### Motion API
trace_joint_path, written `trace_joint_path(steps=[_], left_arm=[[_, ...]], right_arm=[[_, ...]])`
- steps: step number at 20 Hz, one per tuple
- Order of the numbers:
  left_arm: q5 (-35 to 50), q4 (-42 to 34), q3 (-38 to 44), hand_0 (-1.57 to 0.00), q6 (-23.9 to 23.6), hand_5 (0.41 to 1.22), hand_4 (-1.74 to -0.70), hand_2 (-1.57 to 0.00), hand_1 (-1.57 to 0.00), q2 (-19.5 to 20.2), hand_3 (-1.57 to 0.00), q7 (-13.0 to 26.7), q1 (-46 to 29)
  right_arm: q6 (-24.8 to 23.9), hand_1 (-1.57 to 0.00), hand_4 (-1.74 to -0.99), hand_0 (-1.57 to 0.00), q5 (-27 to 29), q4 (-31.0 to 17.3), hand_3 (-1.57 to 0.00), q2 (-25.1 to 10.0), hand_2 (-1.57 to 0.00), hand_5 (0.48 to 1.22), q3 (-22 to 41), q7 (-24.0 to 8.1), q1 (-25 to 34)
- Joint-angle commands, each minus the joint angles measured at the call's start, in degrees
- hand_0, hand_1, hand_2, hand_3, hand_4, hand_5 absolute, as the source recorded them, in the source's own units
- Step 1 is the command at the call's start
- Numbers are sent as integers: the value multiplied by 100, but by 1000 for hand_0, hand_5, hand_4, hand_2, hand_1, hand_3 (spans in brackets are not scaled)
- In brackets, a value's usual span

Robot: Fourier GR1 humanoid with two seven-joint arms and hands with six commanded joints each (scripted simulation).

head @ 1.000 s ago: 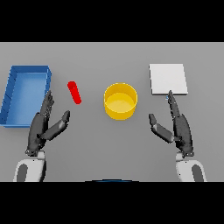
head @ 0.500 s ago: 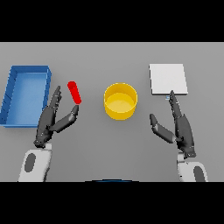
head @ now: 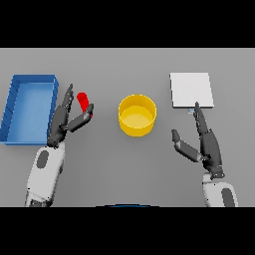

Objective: Pick up the red beaker and tilt it to pour out 1 green nut into yellow bowl. Pick up the yellow bowl and place it on the metallic measuring scale.

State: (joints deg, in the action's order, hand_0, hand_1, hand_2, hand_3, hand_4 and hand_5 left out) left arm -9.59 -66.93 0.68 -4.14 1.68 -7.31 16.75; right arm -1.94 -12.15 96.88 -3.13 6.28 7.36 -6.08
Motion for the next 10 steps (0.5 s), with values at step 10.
trace_joint_path(steps=[10], left_arm=[[-302, 1377, 158, 1, -374, 676, -1260, 1, 1, -19, 1, -546, 1018]], right_arm=[[44, 1, -1266, 1, 41, 145, 1, -9, 1, 692, 12, -118, -5]])
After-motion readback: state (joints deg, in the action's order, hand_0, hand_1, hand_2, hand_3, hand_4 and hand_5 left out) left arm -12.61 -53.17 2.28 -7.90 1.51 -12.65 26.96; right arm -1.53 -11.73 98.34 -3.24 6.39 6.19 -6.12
